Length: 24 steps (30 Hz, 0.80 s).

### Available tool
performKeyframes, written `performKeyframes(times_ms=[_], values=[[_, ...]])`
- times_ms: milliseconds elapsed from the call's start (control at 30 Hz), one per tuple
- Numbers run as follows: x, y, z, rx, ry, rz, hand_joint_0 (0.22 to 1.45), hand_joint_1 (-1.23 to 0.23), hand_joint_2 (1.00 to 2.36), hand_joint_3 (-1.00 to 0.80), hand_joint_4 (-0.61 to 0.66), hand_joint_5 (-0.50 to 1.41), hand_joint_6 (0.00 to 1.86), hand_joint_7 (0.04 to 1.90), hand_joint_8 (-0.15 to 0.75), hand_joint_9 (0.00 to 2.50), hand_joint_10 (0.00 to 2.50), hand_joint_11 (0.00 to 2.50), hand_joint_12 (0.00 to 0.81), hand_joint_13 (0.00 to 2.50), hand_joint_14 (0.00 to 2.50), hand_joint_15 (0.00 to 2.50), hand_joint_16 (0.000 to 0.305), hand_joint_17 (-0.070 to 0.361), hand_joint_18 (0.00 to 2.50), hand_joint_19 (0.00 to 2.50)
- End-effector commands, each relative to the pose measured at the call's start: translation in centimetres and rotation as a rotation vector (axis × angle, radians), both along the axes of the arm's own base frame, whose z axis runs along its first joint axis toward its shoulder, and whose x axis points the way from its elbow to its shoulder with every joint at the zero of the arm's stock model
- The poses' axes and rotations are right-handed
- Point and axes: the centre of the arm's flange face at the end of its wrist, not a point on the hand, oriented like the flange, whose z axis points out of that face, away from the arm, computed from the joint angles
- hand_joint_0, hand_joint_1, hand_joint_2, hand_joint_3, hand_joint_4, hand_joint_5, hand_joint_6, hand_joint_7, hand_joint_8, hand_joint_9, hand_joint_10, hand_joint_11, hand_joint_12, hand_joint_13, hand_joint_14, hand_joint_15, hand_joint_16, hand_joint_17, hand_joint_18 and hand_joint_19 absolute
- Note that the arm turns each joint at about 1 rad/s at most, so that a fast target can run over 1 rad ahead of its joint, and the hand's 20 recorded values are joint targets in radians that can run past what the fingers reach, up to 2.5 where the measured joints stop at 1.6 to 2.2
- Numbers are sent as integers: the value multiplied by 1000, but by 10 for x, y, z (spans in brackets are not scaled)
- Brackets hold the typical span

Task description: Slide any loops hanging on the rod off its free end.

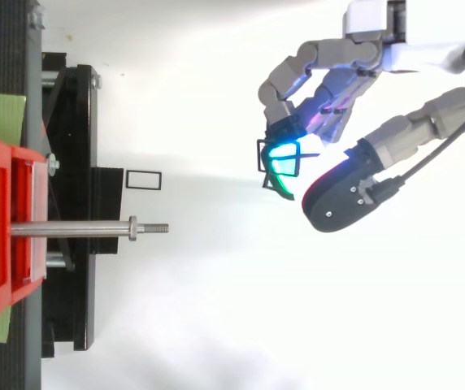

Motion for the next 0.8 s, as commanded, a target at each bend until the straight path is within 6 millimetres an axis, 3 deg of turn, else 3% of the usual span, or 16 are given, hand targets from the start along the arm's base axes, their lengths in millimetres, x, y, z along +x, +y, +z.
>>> performKeyframes(times_ms=[0, 233, 367, 533, 767], values=[[-9, 0, 10, -2, 28, 1, 625, -754, 1023, -239, 79, -218, 803, 1269, 270, 829, 8, 268, 251, 826, 6, 117, 47, 106, 852, 359], [-23, 0, 21, -3, 79, -2, 630, -746, 1020, -281, 82, -218, 793, 1281, 261, 918, 12, 390, 256, 836, 5, 118, 47, 105, 862, 344], [-39, 1, 28, -7, 97, -9, 638, -744, 1017, -314, 84, -222, 790, 1273, 259, 996, 19, 651, 255, 855, 5, 130, 46, 104, 881, 336], [-52, -1, 13, -19, 118, -49, 637, -735, 1016, -330, 86, -224, 789, 1268, 264, 1086, 25, 1014, 254, 864, 6, 157, 46, 104, 887, 337], [-51, -1, 9, -18, 109, -56, 634, -729, 1015, -339, 86, -226, 789, 1261, 262, 1183, 19, 1356, 257, 886, 8, 201, 46, 103, 887, 346]])
